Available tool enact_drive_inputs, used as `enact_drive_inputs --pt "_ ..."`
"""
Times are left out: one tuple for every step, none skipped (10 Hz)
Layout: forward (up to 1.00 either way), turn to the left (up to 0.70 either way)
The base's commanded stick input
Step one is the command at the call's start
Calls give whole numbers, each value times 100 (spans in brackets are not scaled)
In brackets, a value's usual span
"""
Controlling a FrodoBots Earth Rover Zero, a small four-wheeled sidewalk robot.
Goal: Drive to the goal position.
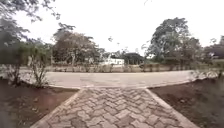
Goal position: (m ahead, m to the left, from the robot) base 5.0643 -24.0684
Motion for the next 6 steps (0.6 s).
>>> enact_drive_inputs --pt "70 2" --pt "70 2" --pt "70 2" --pt "70 2" --pt "70 1" --pt "70 2"
